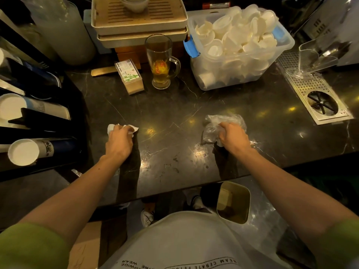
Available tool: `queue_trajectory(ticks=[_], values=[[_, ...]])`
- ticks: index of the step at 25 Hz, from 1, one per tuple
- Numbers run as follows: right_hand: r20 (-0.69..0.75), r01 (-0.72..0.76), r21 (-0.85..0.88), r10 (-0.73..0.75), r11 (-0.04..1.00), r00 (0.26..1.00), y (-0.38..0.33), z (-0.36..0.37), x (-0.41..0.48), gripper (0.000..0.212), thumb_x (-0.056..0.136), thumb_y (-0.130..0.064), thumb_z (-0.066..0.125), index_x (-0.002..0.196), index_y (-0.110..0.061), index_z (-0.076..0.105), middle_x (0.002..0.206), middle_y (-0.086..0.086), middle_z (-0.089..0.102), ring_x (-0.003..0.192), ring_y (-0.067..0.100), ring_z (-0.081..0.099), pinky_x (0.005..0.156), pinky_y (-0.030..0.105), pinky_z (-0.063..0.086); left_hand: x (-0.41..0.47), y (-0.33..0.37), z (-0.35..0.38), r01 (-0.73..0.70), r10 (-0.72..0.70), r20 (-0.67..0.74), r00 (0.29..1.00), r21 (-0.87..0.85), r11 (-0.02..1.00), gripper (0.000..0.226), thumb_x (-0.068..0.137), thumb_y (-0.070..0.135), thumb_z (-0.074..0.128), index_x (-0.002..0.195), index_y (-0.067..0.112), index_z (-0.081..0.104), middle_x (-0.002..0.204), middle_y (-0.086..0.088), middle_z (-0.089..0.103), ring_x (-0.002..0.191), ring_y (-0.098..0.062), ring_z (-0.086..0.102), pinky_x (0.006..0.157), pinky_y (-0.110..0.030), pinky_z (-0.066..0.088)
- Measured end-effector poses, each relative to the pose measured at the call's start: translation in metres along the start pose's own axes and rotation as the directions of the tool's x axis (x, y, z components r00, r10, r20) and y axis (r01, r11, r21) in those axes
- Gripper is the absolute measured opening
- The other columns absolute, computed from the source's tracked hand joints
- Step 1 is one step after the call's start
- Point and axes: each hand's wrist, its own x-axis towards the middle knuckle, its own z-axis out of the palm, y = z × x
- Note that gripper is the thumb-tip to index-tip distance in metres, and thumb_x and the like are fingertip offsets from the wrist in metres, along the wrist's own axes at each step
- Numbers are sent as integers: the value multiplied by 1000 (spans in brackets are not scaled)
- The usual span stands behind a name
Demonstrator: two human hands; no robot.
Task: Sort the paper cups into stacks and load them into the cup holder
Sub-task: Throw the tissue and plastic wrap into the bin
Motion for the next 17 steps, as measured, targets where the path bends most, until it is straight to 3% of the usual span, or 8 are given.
queue_trajectory(ticks=[3,8,11,15,17], values=[[-107,-2,154,19,988,994,-3,-2,-24,14,93,-11,50,83,-8,60,82,9,63,80,29,61,70,48,54,-13,18,2,-205,200,-53,978,-115,972,24,97,17,57,119,17,66,125,-9,55,116,-30,54,93,-37,41],[-353,-19,325,140,945,925,7,-1,-101,11,93,-15,59,97,-9,68,91,5,65,86,18,60,77,32,48,-51,77,26,-557,550,-121,826,-321,766,16,91,15,67,105,13,73,113,-6,61,102,-17,60,89,-19,41],[-455,-136,412,332,901,826,25,3,-159,10,93,-17,60,96,-11,69,90,2,66,84,11,58,75,23,44,-82,109,53,-624,661,-71,747,-419,660,16,91,16,67,106,15,72,115,-1,60,103,-5,53,90,-11,39],[-430,-290,520,540,803,724,65,16,-230,8,93,-15,62,94,-11,69,88,-4,64,80,2,54,71,4,38,-133,146,89,-653,757,4,653,-504,566,15,92,14,65,105,15,72,115,-1,59,106,-5,53,93,-8,36],[-413,-357,530,601,769,684,90,25,-255,11,92,-14,64,100,-11,71,90,-6,62,85,5,56,74,7,38,-159,161,111,-636,777,76,625,-529,562,16,93,16,63,106,17,71,118,0,58,110,-8,53,95,-8,36]])
